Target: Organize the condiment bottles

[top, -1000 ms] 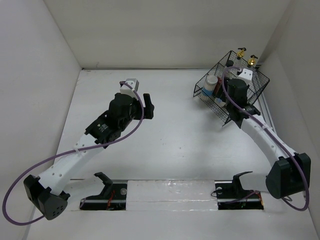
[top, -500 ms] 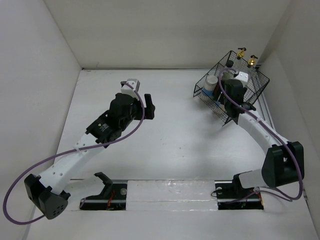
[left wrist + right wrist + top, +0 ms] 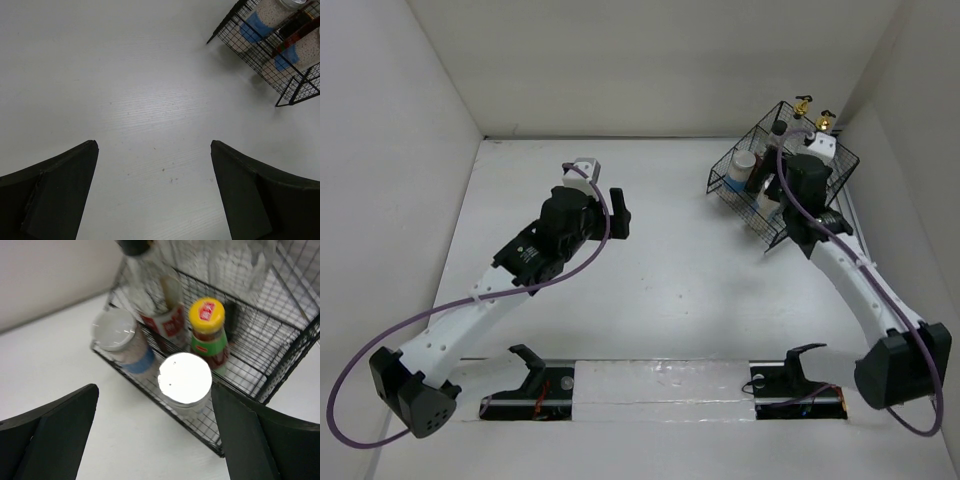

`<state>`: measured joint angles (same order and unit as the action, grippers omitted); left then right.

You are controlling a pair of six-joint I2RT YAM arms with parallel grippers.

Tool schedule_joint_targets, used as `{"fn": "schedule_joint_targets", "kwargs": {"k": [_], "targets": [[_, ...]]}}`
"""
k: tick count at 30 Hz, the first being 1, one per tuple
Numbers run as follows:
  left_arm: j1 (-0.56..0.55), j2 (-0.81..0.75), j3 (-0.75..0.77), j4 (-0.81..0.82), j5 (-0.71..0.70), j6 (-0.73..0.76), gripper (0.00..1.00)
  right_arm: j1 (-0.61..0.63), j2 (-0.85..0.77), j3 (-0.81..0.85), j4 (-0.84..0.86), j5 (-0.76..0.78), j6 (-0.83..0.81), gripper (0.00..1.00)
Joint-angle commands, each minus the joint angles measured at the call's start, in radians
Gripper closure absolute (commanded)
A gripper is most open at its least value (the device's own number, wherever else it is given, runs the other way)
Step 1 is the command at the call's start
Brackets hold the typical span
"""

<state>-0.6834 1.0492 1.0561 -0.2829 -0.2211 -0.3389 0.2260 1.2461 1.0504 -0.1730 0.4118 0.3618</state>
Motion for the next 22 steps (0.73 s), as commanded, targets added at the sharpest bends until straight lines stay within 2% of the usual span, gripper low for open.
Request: {"fn": "schedule_joint_targets", "kwargs": {"k": [1, 6, 9, 10, 14, 17, 20, 22], "targets": [[0.002, -0.011, 0.016, 0.004, -0.017, -0.015, 0.08, 0.029, -0.128, 0.074, 0.027, -0.062, -0.024, 0.00], [0.002, -0.098, 0.013, 0.042, -0.038, -0.025, 0.08, 0.101, -0.299, 0.074, 0.036, -0.195, -0.078, 0.00], [0.002, -0.144, 0.004, 0.067, -0.060, -0.025, 0.08, 0.156, -0.367, 0.063, 0.027, -0.329, -0.087, 0.00], [0.002, -0.173, 0.004, 0.080, -0.070, -0.034, 0.08, 0.191, -0.379, 0.048, 0.027, -0.406, -0.087, 0.00], [0.002, -0.216, -0.005, 0.103, -0.093, -0.034, 0.08, 0.283, -0.413, -0.027, 0.067, -0.560, -0.066, 0.00], [0.002, -0.216, 0.004, 0.103, -0.103, -0.034, 0.06, 0.337, -0.424, -0.082, 0.076, -0.561, -0.066, 0.00], [0.002, -0.238, -0.028, 0.143, -0.072, -0.034, 0.08, 0.387, -0.424, -0.102, 0.076, -0.495, -0.066, 0.00], [0.002, -0.238, -0.038, 0.143, -0.061, -0.034, 0.02, 0.408, -0.424, -0.102, 0.066, -0.447, -0.066, 0.00]]}}
